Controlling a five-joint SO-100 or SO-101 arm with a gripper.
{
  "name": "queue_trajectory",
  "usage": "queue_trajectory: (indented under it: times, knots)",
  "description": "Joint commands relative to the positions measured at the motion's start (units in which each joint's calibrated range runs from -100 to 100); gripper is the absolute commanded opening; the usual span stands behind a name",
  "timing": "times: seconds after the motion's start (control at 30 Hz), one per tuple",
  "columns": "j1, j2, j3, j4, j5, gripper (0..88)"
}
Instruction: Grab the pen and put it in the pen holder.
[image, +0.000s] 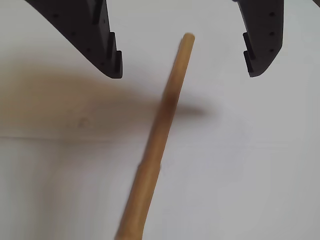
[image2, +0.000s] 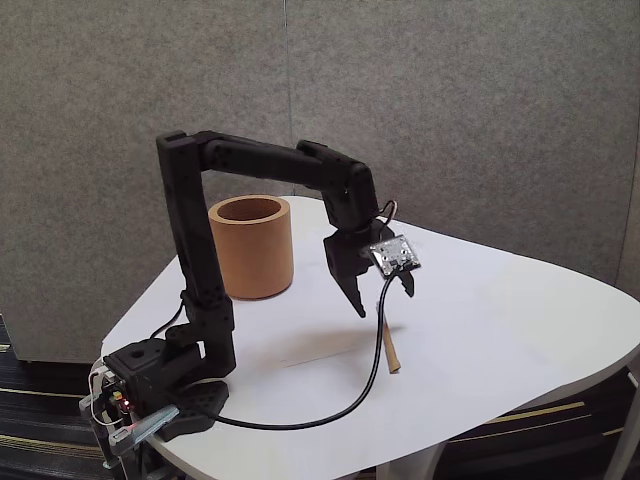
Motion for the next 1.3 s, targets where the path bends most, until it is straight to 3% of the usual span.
queue_trajectory:
  times: [0.0,0.37,0.73,1.27]
  knots:
    - [1.38,1.42,-2.71,0.0,-0.29,35.0]
    - [2.12,5.25,-2.71,5.08,-1.66,35.0]
    - [2.48,12.97,-12.09,5.25,-1.66,35.0]
    - [2.41,18.67,-11.46,5.25,-1.66,34.9]
